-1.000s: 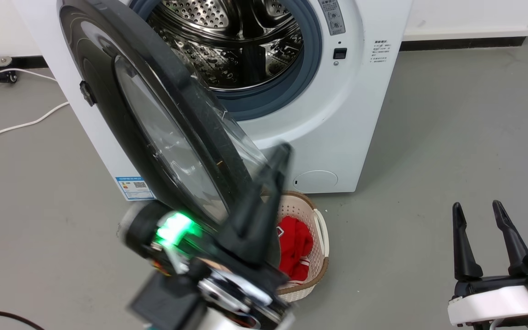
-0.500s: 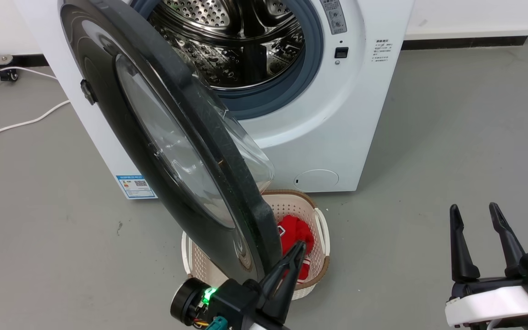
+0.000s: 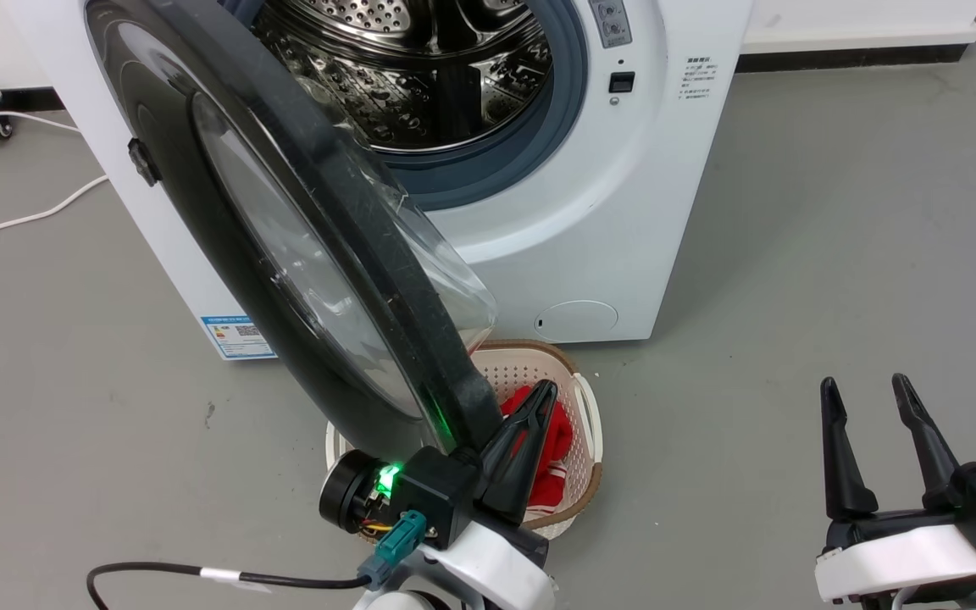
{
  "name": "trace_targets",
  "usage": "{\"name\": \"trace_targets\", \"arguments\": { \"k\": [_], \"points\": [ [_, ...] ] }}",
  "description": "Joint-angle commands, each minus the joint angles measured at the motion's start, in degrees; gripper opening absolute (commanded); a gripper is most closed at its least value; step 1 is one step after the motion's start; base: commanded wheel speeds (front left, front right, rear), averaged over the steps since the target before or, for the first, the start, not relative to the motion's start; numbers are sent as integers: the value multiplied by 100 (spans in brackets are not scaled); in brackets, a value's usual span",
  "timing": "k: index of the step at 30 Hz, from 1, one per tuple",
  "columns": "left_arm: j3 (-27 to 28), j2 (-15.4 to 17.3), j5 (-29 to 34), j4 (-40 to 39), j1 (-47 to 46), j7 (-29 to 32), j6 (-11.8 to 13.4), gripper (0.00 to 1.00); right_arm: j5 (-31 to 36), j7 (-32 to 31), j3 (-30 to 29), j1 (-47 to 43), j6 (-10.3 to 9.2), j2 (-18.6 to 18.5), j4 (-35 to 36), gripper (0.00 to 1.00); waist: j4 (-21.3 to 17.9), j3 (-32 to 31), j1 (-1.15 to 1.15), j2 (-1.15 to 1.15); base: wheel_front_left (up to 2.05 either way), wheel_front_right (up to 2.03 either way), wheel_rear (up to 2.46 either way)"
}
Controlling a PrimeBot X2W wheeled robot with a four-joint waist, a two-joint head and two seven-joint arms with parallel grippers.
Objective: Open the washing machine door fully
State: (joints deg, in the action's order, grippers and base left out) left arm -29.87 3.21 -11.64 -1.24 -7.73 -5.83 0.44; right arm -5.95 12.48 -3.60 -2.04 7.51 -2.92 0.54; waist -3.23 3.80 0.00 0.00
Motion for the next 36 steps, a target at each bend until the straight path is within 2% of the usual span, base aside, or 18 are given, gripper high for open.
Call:
{"name": "trace_targets", "arguments": {
  "k": [1, 11, 18, 19, 24, 36],
  "points": [
    [37, 4, -61, 126, -81, -26, 90, 0, -46, -17, -4, 70, -4, 10, -16, 100, -13, 10, 0, 0, 0, 0, 0],
    [88, 114, -43, 135, 90, -88, 281, 0, -102, -25, -2, 83, -4, 10, -64, 100, 27, 15, 0, 0, 0, 0, 0],
    [235, 362, -31, -325, 641, -6, 593, 0, -90, -60, -17, 25, -4, 10, -56, 100, 201, -5, 0, 0, 0, 0, 0],
    [352, 385, -124, -489, 888, 29, 731, 0, -70, -76, -8, 7, -4, 10, -51, 100, 272, -25, 0, 0, 0, 0, 0],
    [539, 500, -110, -972, 1362, -14, 1047, 0, -50, -123, -48, -33, -4, 10, 22, 100, 564, -12, 0, 0, 0, 0, 0],
    [842, 709, -81, -1516, 1929, 3, 1423, 0, -4, -238, -77, -143, -4, 9, 170, 100, 1423, 7, 0, 0, 0, 0, 0]
  ]
}}
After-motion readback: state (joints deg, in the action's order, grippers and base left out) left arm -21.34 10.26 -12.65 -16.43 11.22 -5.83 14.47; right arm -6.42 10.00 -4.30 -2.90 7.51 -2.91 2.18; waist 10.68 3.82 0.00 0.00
